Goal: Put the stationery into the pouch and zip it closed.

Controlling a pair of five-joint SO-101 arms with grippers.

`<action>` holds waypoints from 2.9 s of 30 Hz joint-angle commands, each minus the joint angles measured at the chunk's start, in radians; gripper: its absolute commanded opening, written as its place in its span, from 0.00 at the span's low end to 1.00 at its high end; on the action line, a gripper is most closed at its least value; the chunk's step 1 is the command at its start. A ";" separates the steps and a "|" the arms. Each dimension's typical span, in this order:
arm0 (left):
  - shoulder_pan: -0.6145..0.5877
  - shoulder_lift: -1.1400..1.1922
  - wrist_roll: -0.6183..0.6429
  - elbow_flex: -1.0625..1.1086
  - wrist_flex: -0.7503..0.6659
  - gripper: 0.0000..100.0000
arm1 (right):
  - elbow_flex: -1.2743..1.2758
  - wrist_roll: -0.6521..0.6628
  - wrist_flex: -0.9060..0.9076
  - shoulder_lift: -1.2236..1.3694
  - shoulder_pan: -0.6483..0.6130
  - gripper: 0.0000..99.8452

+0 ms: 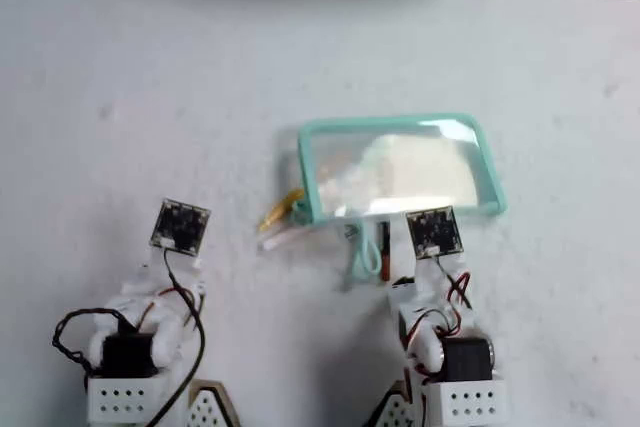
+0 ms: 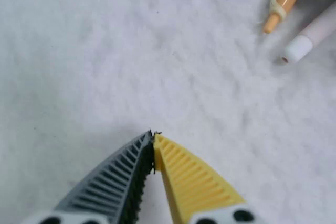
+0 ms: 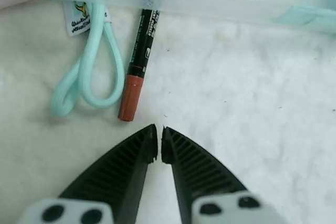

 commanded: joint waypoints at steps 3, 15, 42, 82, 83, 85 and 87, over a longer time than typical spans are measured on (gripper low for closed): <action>-0.004 -0.005 0.011 0.000 0.006 0.02 | 0.009 0.008 0.004 -0.005 0.010 0.02; -0.004 -0.005 0.011 0.000 0.006 0.02 | 0.009 0.008 0.004 -0.005 0.010 0.02; -0.004 -0.005 0.011 0.000 0.006 0.02 | 0.009 0.005 -0.295 -0.005 -0.064 0.02; -0.035 -0.007 0.005 -0.035 -0.106 0.02 | 0.009 0.002 -0.679 -0.004 -0.348 0.11; -0.062 -0.007 0.005 -0.063 -0.126 0.02 | 0.009 0.002 -0.684 -0.004 -0.331 0.10; -0.116 -0.007 0.005 -0.149 -0.160 0.02 | 0.009 0.002 -0.687 -0.004 -0.295 0.07; -0.153 -0.007 0.011 -0.236 -0.193 0.02 | 0.009 0.002 -0.687 -0.004 -0.255 0.07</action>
